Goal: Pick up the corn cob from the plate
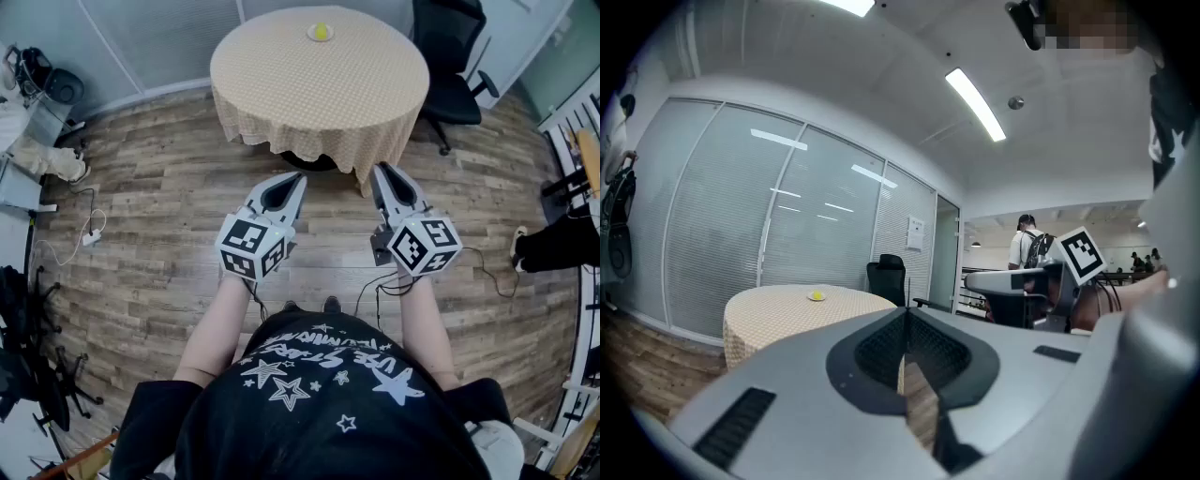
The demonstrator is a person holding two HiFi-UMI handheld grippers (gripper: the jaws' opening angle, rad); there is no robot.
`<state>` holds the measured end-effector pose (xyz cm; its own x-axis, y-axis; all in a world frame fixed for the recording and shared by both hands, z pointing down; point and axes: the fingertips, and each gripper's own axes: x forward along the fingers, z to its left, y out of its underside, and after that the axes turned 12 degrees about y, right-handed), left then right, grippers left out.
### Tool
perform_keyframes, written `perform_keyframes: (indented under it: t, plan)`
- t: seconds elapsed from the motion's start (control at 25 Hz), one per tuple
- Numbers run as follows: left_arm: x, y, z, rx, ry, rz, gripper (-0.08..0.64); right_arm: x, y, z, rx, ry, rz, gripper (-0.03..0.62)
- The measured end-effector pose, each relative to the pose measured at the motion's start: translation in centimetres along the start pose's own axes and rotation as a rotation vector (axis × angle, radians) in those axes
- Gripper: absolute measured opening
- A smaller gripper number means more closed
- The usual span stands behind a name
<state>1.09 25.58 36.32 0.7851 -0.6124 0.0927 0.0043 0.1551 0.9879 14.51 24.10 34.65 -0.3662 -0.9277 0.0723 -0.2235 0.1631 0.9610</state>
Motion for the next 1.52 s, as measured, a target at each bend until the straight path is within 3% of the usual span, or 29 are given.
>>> perform_keyframes:
  t: [0.84,1.0,1.12,1.32,1.52]
  plan:
    - [0.4,-0.6,0.5,0.012,-0.036,-0.016,0.011,1.5,1.1,0.5,-0.023,-0.033,0.05,0.063]
    - [0.7,0.0,0.3,-0.003,-0.054,-0.007,0.011,0.9,0.5,0.4,0.038,-0.085,-0.006,0.063]
    - [1.4,0.6,-0.2,-0.015,-0.069,-0.005,0.011,0.0,0.0,-0.6,0.102,-0.117,-0.041,0.063]
    - [3.2,0.7,-1.3,-0.003,-0.099,-0.009,0.011,-0.9,0.5,-3.5,0.012,-0.079,-0.004,0.063]
    - [4.5,1.4,-2.3,0.003,-0.129,0.0,0.011,-0.7,1.0,-6.2,0.027,-0.085,0.02,0.063]
